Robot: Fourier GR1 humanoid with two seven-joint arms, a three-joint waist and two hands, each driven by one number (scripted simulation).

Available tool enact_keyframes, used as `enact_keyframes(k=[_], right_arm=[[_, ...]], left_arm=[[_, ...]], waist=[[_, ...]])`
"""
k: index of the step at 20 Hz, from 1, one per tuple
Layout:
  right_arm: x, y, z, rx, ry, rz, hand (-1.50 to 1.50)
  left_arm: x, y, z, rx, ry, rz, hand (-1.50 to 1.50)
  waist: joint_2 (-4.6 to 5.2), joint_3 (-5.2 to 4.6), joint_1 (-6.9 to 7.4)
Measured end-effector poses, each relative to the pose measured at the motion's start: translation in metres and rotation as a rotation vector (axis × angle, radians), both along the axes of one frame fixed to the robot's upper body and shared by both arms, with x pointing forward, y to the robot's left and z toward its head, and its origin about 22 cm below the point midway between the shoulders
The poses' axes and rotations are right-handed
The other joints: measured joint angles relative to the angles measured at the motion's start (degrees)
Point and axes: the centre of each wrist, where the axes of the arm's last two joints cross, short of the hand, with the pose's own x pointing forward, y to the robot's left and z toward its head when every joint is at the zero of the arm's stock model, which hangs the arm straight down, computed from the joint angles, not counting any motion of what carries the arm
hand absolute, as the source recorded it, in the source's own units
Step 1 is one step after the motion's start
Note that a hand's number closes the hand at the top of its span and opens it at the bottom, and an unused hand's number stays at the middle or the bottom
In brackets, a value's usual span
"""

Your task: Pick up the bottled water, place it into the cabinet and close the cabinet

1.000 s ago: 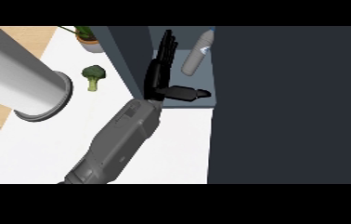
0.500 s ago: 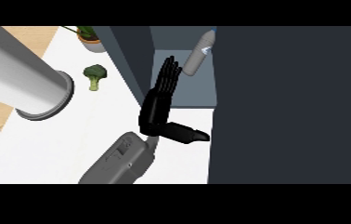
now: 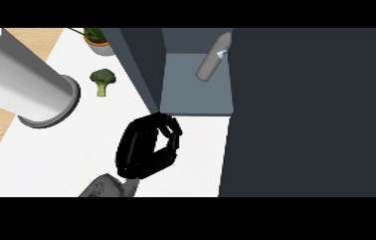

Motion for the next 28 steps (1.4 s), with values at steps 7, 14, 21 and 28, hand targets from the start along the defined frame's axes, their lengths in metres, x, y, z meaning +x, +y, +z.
enact_keyframes(k=[7, 14, 21, 28], right_arm=[[-0.001, 0.012, 0.003, 0.033, 0.004, 0.184, 1.50], [-0.002, 0.027, 0.004, 0.070, 0.038, 0.309, 1.50], [0.005, 0.034, 0.007, 0.034, 0.024, 0.403, 1.50], [0.008, 0.042, 0.008, 0.032, 0.027, 0.377, 1.50]], left_arm=[[-0.024, 0.045, 0.003, 0.001, 0.004, 0.073, -1.50], [-0.050, 0.089, 0.011, -0.052, 0.026, 0.132, -1.50], [-0.066, 0.123, 0.016, -0.077, 0.047, 0.159, -1.50], [-0.079, 0.149, 0.024, -0.079, 0.046, 0.151, -1.50]], waist=[[-0.11, -0.05, -0.39], [-0.30, -0.21, -0.06], [-0.59, -0.54, 1.03], [-0.20, -0.75, 2.54]])
